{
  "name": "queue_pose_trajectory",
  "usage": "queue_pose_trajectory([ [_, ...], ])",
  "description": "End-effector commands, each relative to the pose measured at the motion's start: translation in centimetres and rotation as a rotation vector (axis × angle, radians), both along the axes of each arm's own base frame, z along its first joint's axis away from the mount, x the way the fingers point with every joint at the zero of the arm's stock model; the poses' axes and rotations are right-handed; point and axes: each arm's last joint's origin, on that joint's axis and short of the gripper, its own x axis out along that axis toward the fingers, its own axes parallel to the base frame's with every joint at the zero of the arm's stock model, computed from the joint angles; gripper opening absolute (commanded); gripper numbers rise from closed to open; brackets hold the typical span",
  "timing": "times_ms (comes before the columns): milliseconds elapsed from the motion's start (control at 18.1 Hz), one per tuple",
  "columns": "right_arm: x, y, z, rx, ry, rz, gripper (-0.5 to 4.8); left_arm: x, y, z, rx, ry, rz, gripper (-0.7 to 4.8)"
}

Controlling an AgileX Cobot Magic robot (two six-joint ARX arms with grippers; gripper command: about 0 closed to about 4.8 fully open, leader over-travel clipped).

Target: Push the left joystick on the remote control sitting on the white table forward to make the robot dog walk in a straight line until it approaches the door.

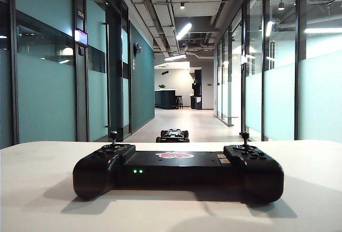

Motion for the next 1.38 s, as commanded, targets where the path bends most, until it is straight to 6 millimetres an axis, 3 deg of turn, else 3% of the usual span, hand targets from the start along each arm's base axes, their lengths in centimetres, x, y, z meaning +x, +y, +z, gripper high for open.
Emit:
queue_pose_trajectory([
  [55, 0.0, 0.0, 0.0, -0.002, -0.017, 0.000, -0.01, 0.0, 0.0, 0.3, 0.003, -0.021, -0.003, -0.05],
  [442, 0.0, 0.0, 0.5, -0.002, -0.054, -0.001, -0.01, -0.1, 0.0, 0.8, 0.000, -0.062, -0.005, -0.05],
  [883, -1.6, 0.0, 5.9, -0.002, -0.162, 0.001, -0.01, -1.0, -0.1, 6.9, -0.073, -0.177, -0.048, -0.05],
  [1104, -2.4, 0.0, 8.5, -0.002, -0.175, 0.007, -0.02, 0.4, -0.4, 10.4, -0.069, -0.124, -0.149, -0.05],
  [1380, -1.8, 0.2, 11.9, -0.006, -0.154, 0.065, -0.02, 2.8, -0.8, 13.8, -0.072, 0.005, -0.224, -0.05],
])
